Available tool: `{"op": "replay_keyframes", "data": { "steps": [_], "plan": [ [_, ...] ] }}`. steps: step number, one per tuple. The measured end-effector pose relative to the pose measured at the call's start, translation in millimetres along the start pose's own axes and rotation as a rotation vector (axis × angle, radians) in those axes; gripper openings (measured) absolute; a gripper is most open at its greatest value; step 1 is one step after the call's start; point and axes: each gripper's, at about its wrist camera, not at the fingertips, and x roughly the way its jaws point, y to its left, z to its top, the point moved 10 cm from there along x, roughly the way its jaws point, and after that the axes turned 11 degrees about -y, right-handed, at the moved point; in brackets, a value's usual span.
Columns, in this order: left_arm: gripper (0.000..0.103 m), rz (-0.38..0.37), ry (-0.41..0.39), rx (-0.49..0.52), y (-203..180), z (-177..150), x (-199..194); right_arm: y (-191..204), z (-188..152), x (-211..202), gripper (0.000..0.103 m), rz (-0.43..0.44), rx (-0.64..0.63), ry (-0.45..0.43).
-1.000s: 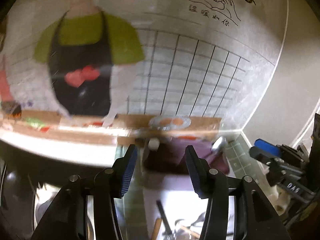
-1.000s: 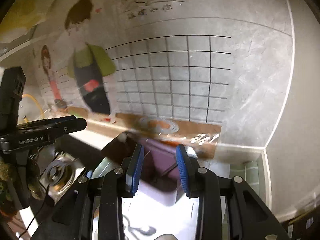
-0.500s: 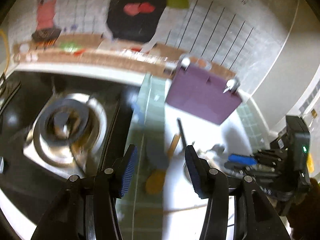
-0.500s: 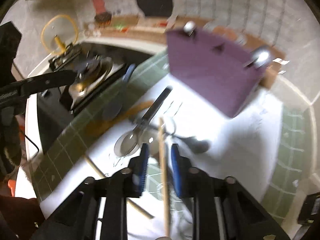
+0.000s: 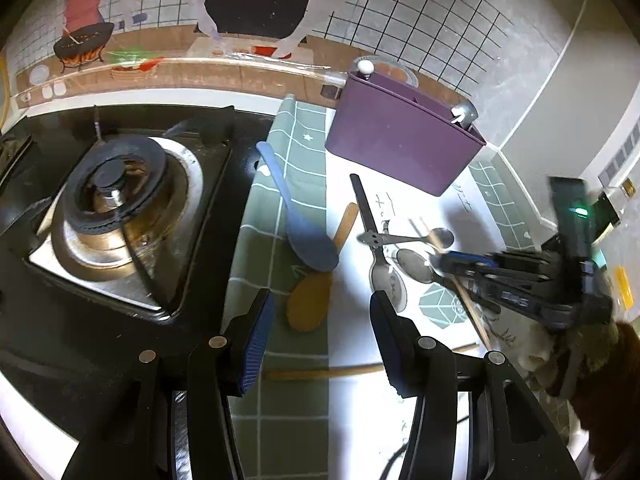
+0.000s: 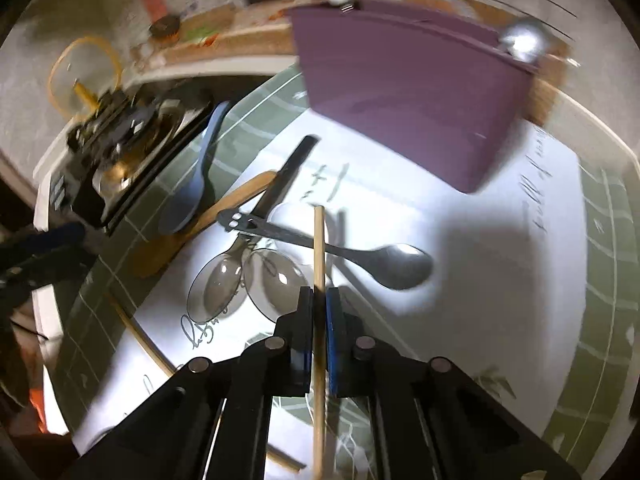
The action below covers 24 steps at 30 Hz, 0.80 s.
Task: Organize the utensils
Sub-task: 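Grasp a wooden chopstick with the right gripper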
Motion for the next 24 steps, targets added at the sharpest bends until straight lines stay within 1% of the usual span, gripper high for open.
{"op": "replay_keyframes", "data": {
  "steps": [1,3,5,7,9,10,12,14,16,19,21,24],
  "plan": [
    [0.051,0.000,0.001,-0.010,-1.5,1.9,4.9,-4.9,0.0,-6.3,0.006,-0.006,0.028,-0.015],
    [0.051,0.025,-0.012,-0.058,-2.0,11.3,18.9,-14.8,0.5,-20.1,0.006,-0.020,0.085,-0.049],
    [0.051,0.049,-0.017,-0.112,0.2,20.8,36.6,-22.2,0.3,-31.4,0.006,-0.038,0.118,-0.081],
    [0.051,0.079,-0.005,-0.126,1.3,29.7,56.9,-24.5,-1.2,-40.8,0.006,-0.049,0.132,-0.103],
    [0.051,0.125,0.011,-0.114,4.9,36.6,74.4,-25.0,-4.2,-49.3,0.006,-0.053,0.144,-0.119],
    [0.050,0.146,0.035,-0.110,7.7,38.8,86.1,-24.9,-5.9,-53.0,0.006,-0.055,0.146,-0.125],
    [0.049,0.165,0.066,-0.104,9.9,38.3,98.9,-25.0,-9.5,-61.4,0.006,-0.061,0.147,-0.137],
    [0.047,0.178,0.093,-0.072,9.2,35.4,108.3,-25.3,-13.7,-66.5,0.006,-0.062,0.146,-0.145],
    [0.047,0.194,0.101,-0.009,5.5,32.2,113.9,-25.3,-17.5,-69.1,0.006,-0.073,0.139,-0.144],
    [0.047,0.191,0.098,0.043,-0.2,29.6,115.2,-27.7,-21.8,-68.9,0.006,-0.087,0.141,-0.134],
    [0.047,0.152,0.119,0.060,-7.9,23.4,113.9,-29.8,-23.4,-69.6,0.006,-0.091,0.148,-0.131],
    [0.047,0.114,0.140,0.097,-18.0,13.6,109.0,-31.7,-23.3,-73.7,0.006,-0.095,0.149,-0.139]
  ]
}}
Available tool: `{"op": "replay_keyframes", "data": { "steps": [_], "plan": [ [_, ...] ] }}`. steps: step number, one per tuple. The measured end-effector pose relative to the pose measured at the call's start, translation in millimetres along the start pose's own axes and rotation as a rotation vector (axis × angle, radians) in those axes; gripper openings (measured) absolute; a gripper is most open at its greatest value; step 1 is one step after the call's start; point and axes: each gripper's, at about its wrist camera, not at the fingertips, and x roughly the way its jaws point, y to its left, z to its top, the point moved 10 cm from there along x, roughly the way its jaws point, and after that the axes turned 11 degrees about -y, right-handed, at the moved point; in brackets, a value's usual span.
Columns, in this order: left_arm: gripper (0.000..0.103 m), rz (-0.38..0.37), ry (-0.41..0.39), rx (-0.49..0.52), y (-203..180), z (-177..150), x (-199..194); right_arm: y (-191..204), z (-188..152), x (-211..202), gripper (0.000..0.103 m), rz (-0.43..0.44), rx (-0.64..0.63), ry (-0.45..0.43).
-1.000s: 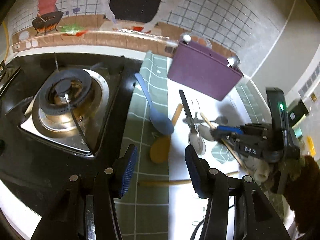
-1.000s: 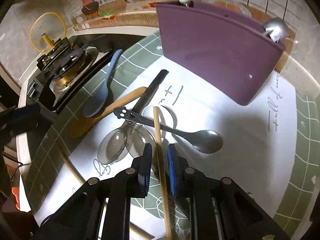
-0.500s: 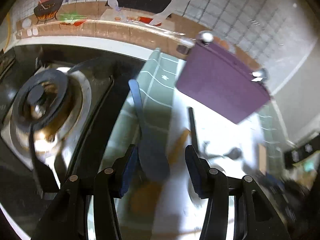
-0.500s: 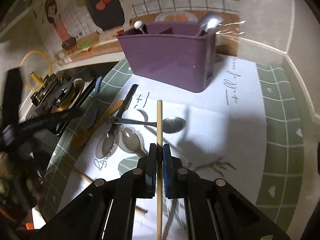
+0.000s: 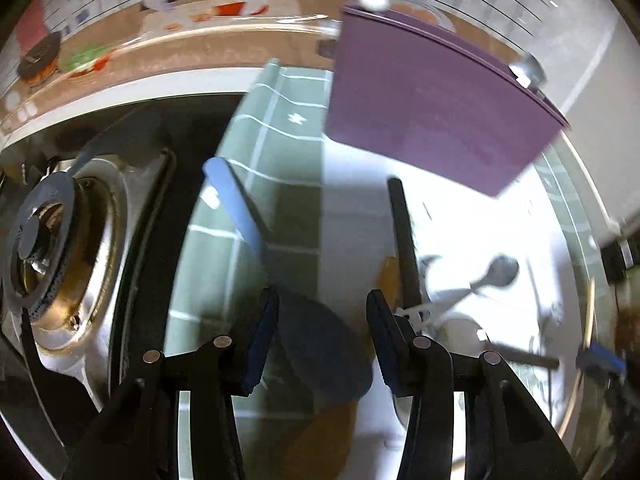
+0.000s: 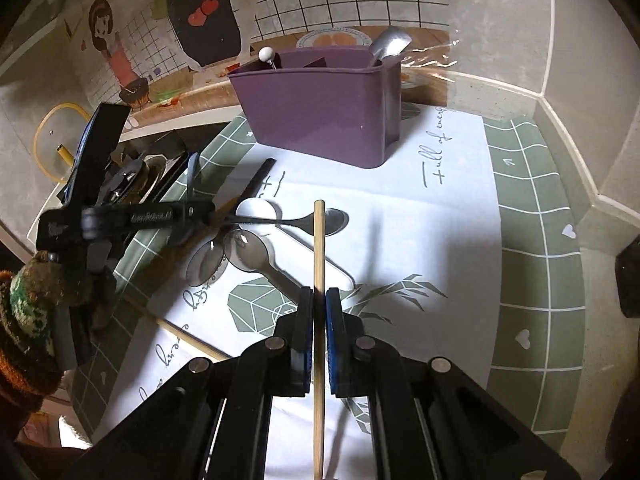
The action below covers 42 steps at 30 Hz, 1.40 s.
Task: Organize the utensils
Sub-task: 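Grasp a wooden chopstick with the right gripper, then grasp the blue plastic spoon by its handle with the left gripper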
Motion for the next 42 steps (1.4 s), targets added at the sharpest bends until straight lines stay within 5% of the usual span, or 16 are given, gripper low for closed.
{"op": "replay_keyframes", "data": {
  "steps": [13,26,32,35,38,42],
  "plan": [
    [0.047,-0.158,0.092,0.052,-31.0,-56.8,-47.0,-8.4,2.3,2.5,0.006,0.010,0.038,-0.011],
    [0.047,-0.054,-0.051,-0.198,23.7,-7.9,-58.2,-20.8,4.0,-1.8,0.006,0.009,0.085,-0.049],
    [0.047,-0.043,-0.010,-0.252,25.1,-5.0,-35.3,-18.0,3.5,-2.8,0.006,0.009,0.072,-0.051],
    [0.046,0.033,0.006,-0.251,29.0,3.8,-16.8,-16.0,2.6,-2.8,0.006,0.009,0.073,-0.049],
    [0.030,0.125,0.037,-0.245,36.0,8.8,0.1,-13.6,1.9,-3.7,0.006,0.008,0.071,-0.051],
    [0.028,0.181,0.044,-0.218,34.4,16.1,9.7,-11.9,1.5,-8.2,0.006,-0.001,0.065,-0.064]
  ]
}}
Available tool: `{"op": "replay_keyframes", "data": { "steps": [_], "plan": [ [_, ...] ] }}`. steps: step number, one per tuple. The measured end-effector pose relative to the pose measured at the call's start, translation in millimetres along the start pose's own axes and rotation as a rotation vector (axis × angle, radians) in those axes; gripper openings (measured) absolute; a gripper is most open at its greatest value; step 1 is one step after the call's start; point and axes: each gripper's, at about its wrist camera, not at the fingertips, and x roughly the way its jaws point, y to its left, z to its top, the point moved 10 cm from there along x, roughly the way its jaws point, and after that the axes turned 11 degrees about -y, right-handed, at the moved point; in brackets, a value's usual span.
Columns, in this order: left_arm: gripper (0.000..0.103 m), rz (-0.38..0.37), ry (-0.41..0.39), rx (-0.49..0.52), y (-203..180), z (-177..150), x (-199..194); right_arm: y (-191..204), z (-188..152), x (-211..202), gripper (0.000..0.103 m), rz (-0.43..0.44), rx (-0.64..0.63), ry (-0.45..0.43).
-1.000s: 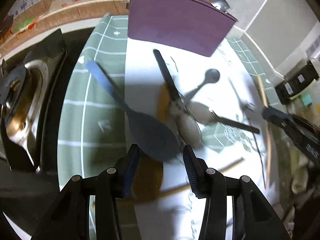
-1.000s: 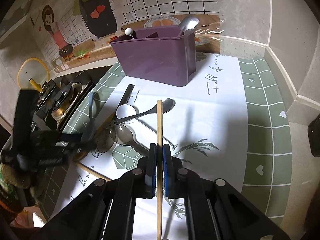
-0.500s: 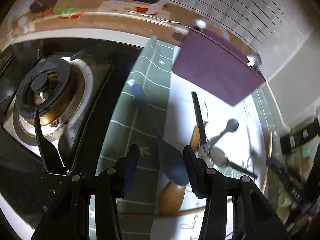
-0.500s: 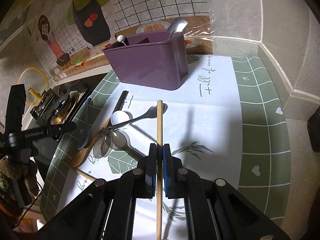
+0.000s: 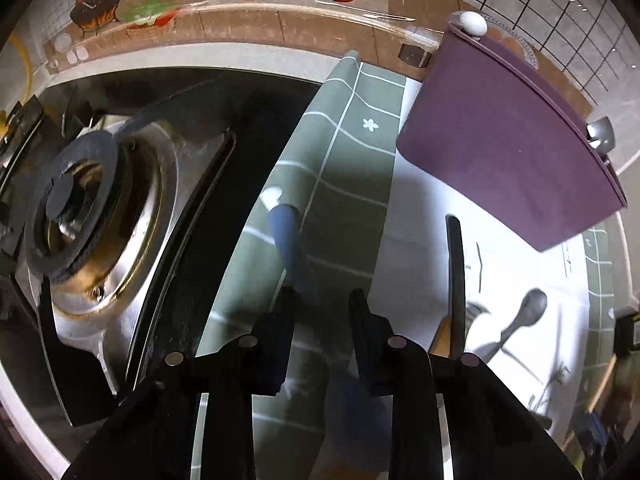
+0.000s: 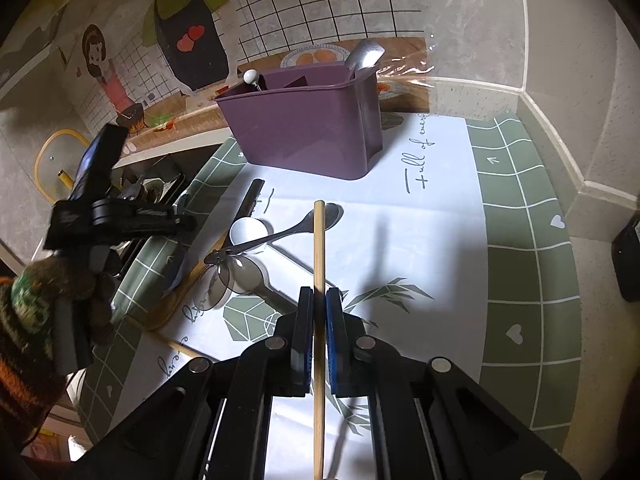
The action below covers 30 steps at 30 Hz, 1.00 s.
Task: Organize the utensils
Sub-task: 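Grasp the blue plastic spoon by its handle with the left gripper, then carry the chopstick and blue spoon over the purple holder and release both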
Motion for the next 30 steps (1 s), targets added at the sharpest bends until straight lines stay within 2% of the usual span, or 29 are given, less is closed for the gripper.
{"op": "replay_keyframes", "data": {
  "steps": [1,2,3,4,7,10,16,20,24,27,30],
  "plan": [
    [0.027,0.003,0.002,-0.009,0.0,1.1,1.1,-0.4,0.3,-1.1,0.006,-0.001,-0.001,-0.003],
    [0.020,-0.002,0.003,-0.020,0.1,1.6,1.5,-1.2,1.0,-2.4,0.006,-0.001,0.001,-0.006],
    [0.012,-0.018,0.006,-0.026,-0.9,1.1,1.3,-2.0,2.0,-3.8,0.006,0.001,0.005,-0.010],
    [0.011,-0.063,0.014,-0.035,-4.4,-2.2,-1.9,-3.0,3.3,-6.3,0.006,0.004,0.011,-0.016],
    [0.010,-0.149,0.006,0.002,-14.8,-14.7,-22.3,-5.6,5.4,-14.0,0.006,0.021,0.023,-0.031],
    [0.010,-0.188,-0.022,0.065,-19.7,-30.1,-49.7,-8.6,7.7,-18.3,0.006,0.031,0.036,-0.036],
    [0.010,-0.273,-0.053,0.014,-21.4,-35.3,-83.9,-7.0,10.1,-13.9,0.006,0.037,0.030,-0.028],
    [0.010,-0.305,-0.077,0.000,-16.9,-27.7,-98.7,-0.6,9.0,-7.6,0.006,0.047,0.013,-0.011],
    [0.010,-0.317,-0.120,-0.027,-7.1,-17.5,-118.2,8.6,18.5,-10.7,0.006,0.064,0.008,-0.029],
    [0.010,-0.340,-0.170,-0.020,-8.9,-4.2,-140.2,17.1,34.2,-20.2,0.006,0.074,-0.013,-0.069],
    [0.010,-0.382,-0.256,-0.009,-17.2,24.7,-173.4,27.2,64.9,-38.1,0.006,0.088,-0.032,-0.137]
  ]
}}
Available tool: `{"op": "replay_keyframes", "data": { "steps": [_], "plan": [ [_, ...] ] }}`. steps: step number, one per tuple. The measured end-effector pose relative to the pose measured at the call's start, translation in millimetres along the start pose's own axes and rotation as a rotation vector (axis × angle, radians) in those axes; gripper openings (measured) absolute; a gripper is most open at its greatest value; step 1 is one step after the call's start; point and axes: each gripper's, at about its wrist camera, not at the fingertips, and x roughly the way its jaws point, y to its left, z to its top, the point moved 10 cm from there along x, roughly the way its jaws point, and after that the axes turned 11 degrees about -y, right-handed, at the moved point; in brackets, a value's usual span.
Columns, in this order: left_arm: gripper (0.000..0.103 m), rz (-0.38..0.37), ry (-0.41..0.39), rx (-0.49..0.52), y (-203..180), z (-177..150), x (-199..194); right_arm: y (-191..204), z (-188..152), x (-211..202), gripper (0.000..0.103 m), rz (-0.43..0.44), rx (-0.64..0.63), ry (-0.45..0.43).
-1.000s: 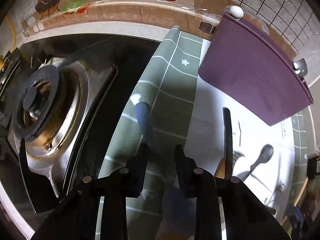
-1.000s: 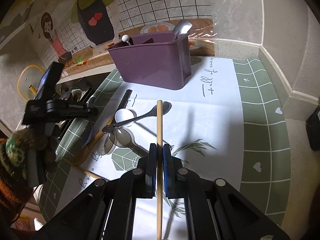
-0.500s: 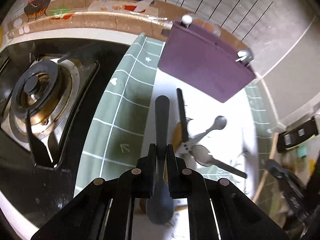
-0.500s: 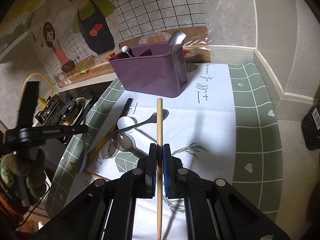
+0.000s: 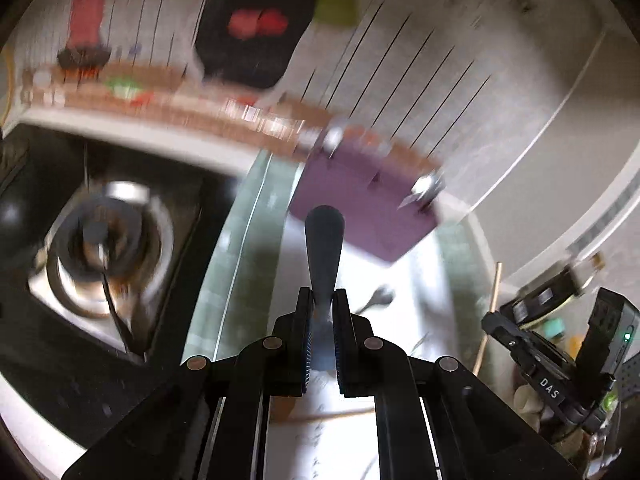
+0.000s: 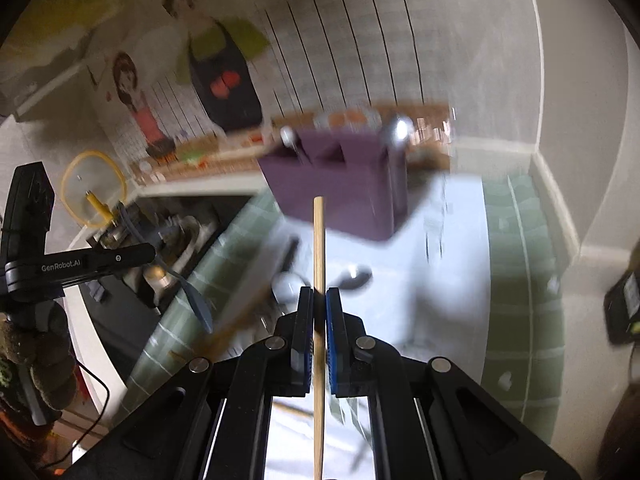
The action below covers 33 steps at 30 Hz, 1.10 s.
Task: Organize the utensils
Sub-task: 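Carry the chopstick and blue spoon over the purple holder and release both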
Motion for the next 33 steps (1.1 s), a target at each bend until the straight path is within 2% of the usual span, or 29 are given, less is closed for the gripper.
{"op": "replay_keyframes", "data": {
  "steps": [6,10,13,16,18,24,28,33],
  "plan": [
    [0.010,-0.141,-0.191,0.091,-57.1,106.2,-47.3,29.4,118.9,-36.9,0.006,-0.008,-0.084,-0.200],
    [0.010,-0.153,-0.345,0.201,-83.4,164.6,-65.3,46.4,192.0,-56.3,0.006,-0.044,-0.134,-0.350],
    [0.010,-0.167,-0.350,0.234,-89.7,183.6,-48.0,51.0,228.5,-53.9,0.006,-0.085,-0.160,-0.455],
    [0.010,-0.181,-0.302,0.208,-82.6,191.2,-12.6,40.2,236.9,-38.4,0.006,-0.179,-0.152,-0.510],
    [0.010,-0.187,-0.270,0.205,-78.9,191.2,12.2,33.0,235.1,-21.2,0.006,-0.211,-0.149,-0.519],
    [0.010,-0.167,-0.173,0.262,-80.7,180.7,90.0,8.6,231.6,31.1,0.006,-0.194,-0.087,-0.501],
    [0.010,-0.152,-0.122,0.258,-73.0,169.7,128.3,-11.0,230.8,69.7,0.006,-0.205,-0.058,-0.482],
    [0.010,-0.130,-0.068,0.263,-65.8,151.7,168.2,-39.3,213.2,117.4,0.006,-0.234,-0.003,-0.425]
  ]
}}
